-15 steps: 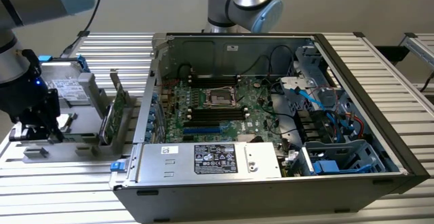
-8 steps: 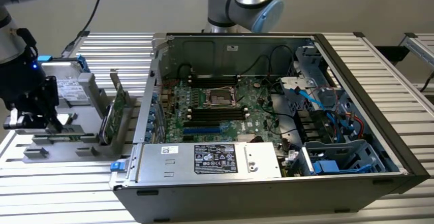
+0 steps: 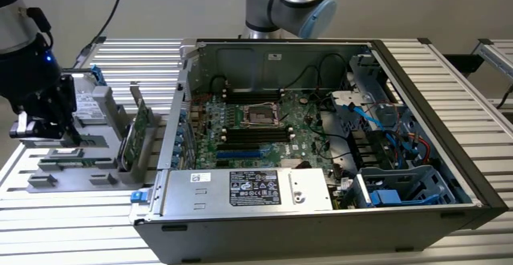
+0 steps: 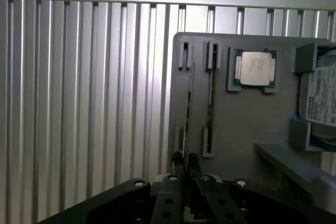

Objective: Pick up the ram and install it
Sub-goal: 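Pick up the ram and move it above insertion slot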

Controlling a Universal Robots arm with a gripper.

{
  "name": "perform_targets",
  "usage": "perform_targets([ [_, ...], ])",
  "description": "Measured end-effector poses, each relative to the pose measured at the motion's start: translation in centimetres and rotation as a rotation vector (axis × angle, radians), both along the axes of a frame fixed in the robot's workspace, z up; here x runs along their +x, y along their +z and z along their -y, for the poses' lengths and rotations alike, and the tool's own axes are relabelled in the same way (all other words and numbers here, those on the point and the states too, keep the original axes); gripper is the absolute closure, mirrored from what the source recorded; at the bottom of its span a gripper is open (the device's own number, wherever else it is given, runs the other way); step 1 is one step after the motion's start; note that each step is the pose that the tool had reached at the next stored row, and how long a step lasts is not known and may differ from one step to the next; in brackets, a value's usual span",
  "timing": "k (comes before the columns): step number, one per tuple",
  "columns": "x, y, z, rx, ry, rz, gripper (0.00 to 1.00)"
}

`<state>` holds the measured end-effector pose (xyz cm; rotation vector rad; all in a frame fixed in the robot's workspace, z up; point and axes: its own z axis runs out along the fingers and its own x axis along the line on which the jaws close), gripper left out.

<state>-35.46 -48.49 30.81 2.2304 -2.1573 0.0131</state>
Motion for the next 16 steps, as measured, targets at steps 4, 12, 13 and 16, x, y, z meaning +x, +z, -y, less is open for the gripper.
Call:
perform_targets([
  [4,1.6,1.49,0.00,0.0031,0.000,-0.0001,0.86],
  [12,5.3,4.10,0.00,0.0173,0.000,-0.0003,0.86],
  [13,5.7,4.35,0.00,0.0201,0.000,-0.0004,0.86],
  [16,7.1,4.86,0.00,0.0337,0.000,-0.0003,0.86],
])
